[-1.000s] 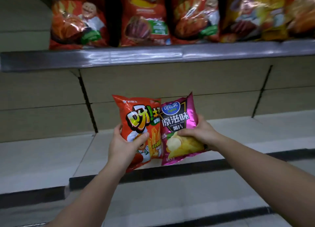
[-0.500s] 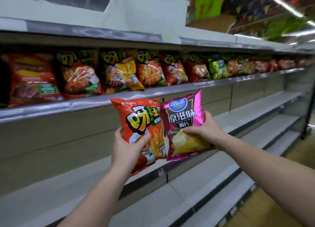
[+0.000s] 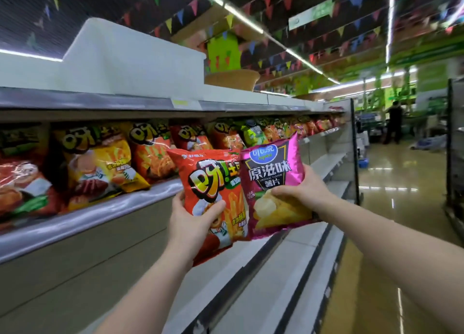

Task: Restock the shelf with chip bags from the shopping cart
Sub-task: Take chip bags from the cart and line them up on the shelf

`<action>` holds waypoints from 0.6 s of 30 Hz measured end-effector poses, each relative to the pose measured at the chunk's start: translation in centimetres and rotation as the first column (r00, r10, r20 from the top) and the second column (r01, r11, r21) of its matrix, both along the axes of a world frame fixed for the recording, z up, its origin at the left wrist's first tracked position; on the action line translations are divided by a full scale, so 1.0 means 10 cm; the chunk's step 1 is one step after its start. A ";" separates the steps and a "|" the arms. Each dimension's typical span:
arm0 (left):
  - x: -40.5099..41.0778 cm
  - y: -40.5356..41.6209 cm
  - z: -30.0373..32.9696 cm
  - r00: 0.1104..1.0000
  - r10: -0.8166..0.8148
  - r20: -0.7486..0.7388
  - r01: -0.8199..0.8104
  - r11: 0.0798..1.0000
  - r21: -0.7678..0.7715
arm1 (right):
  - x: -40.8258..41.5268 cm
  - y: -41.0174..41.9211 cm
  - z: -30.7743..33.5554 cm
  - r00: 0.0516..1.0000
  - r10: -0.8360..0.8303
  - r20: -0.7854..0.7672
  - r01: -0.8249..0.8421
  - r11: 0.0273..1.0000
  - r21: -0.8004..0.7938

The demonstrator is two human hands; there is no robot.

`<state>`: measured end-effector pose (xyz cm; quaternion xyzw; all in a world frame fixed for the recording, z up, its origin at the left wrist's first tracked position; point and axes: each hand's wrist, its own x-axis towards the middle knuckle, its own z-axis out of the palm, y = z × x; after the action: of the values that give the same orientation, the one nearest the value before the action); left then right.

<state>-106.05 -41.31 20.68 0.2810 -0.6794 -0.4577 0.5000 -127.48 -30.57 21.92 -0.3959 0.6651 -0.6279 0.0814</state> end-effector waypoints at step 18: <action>-1.83 -0.32 -0.18 0.950 -0.302 0.082 0.300 0.953 0.037 | -1.36 0.20 -0.30 0.943 -0.323 0.075 0.319 0.946 0.063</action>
<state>-124.34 -44.48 18.84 0.1998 -0.7298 -0.5240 0.3910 -141.06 -28.53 18.92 -0.2531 0.7321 -0.6322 0.0159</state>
